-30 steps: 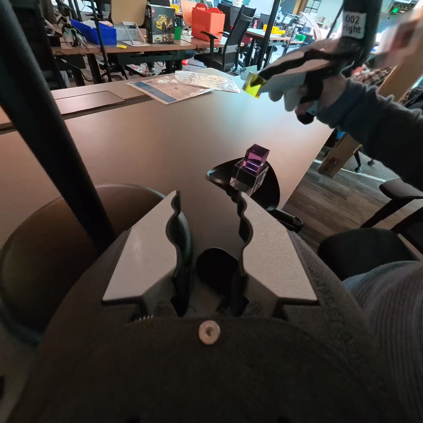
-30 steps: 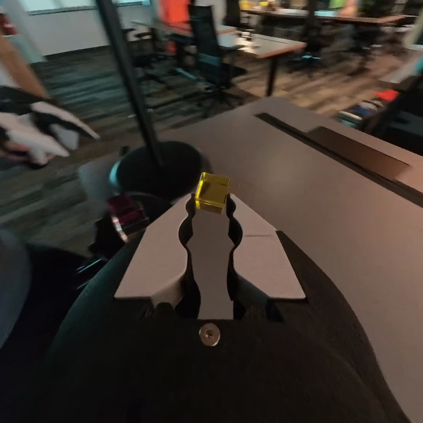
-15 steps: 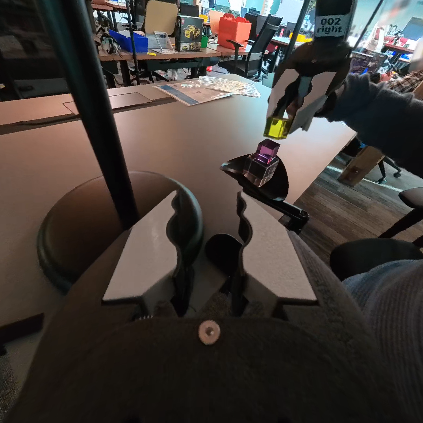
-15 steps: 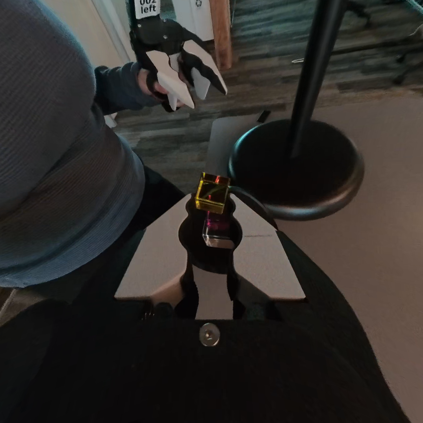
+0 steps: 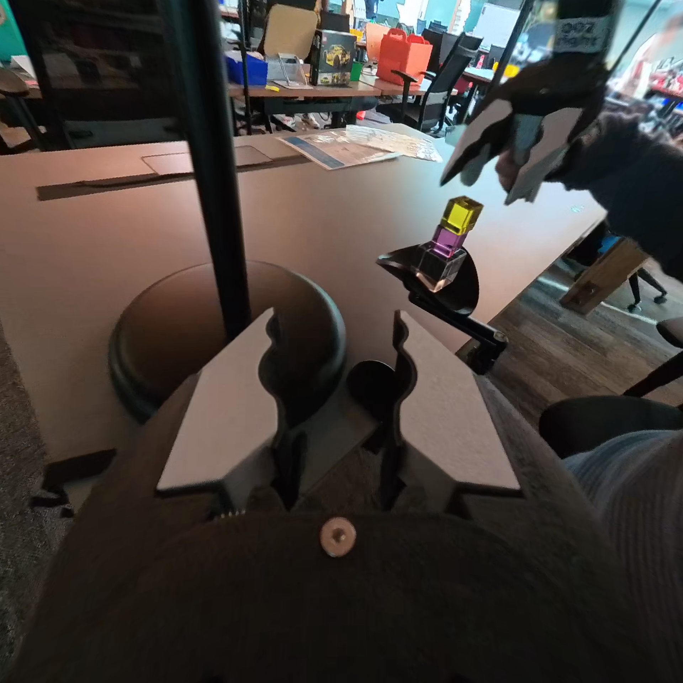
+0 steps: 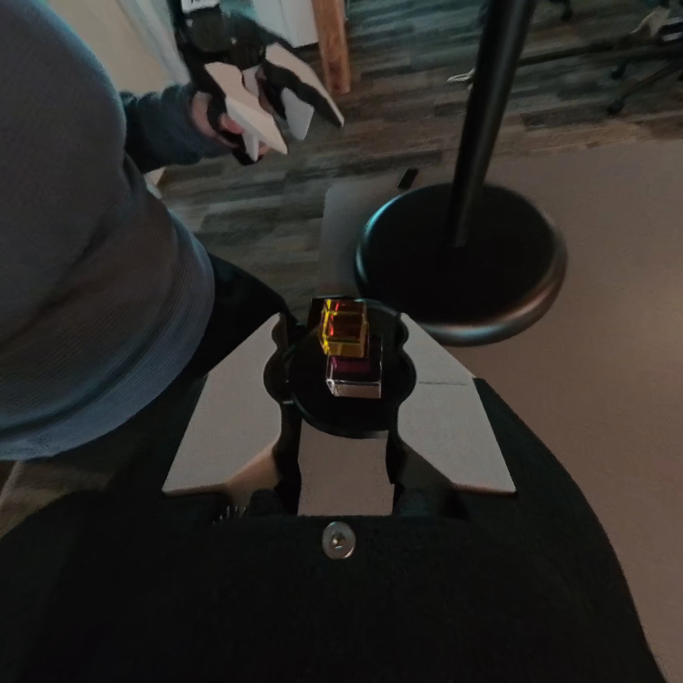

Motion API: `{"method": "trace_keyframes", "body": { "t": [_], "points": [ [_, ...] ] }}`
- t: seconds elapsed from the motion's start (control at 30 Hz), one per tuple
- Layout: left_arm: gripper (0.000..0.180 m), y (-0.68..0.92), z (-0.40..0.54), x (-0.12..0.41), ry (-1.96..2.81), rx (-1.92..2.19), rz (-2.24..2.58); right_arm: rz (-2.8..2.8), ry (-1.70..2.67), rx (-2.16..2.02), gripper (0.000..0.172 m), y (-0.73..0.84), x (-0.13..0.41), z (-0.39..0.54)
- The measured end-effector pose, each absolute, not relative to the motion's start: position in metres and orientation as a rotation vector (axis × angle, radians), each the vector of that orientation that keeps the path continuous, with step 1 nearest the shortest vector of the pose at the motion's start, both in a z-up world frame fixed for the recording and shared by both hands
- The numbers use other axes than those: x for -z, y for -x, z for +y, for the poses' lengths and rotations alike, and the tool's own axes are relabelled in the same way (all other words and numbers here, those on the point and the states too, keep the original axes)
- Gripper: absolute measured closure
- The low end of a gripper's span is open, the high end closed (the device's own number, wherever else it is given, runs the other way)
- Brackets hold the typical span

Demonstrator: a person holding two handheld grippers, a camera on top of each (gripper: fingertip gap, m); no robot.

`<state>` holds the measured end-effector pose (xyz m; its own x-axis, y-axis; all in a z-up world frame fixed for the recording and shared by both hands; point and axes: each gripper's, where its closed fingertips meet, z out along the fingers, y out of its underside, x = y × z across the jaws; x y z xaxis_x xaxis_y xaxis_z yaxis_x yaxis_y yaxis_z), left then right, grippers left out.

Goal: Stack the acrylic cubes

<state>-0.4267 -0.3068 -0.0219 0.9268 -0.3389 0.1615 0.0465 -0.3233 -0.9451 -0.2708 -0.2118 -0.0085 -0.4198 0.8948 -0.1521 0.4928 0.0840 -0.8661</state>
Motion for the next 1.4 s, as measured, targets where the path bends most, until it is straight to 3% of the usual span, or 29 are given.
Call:
{"method": "trace_keyframes", "body": {
  "t": [0.2,0.33,0.43,0.5,0.8,0.93,1.0,1.13,1.4],
  "points": [
    [0.100,0.480,-0.325,0.008,1.758,0.350,0.121,-1.524,1.229,-1.002,0.105,0.286,-0.073,-0.212],
    [0.090,0.546,-0.352,-0.008,1.653,0.251,0.070,-1.241,0.890,-0.769,0.089,0.321,-0.148,-0.245],
    [0.109,0.599,-0.389,-0.017,1.609,0.218,0.097,-1.074,0.638,-0.732,0.083,0.369,-0.193,-0.294],
    [0.110,0.642,-0.418,-0.024,1.582,0.172,0.096,-1.029,0.604,-0.753,0.077,0.417,-0.201,-0.320],
    [0.079,0.840,-0.535,-0.057,1.469,-0.101,0.032,-0.964,0.716,-0.973,0.046,0.642,-0.164,-0.395],
    [0.052,0.897,-0.544,-0.054,1.492,-0.160,-0.042,-0.944,0.917,-1.008,0.018,0.706,-0.128,-0.381],
    [0.041,0.919,-0.536,-0.048,1.498,-0.194,-0.043,-0.918,1.018,-1.013,0.013,0.726,-0.109,-0.363],
    [0.025,0.955,-0.497,-0.030,1.516,-0.164,-0.100,-0.880,1.107,-0.936,0.013,0.756,-0.084,-0.318],
    [0.023,1.040,-0.378,-0.014,1.579,-0.247,0.019,-0.785,1.154,-0.610,0.013,0.815,-0.057,-0.173]
  ]
}}
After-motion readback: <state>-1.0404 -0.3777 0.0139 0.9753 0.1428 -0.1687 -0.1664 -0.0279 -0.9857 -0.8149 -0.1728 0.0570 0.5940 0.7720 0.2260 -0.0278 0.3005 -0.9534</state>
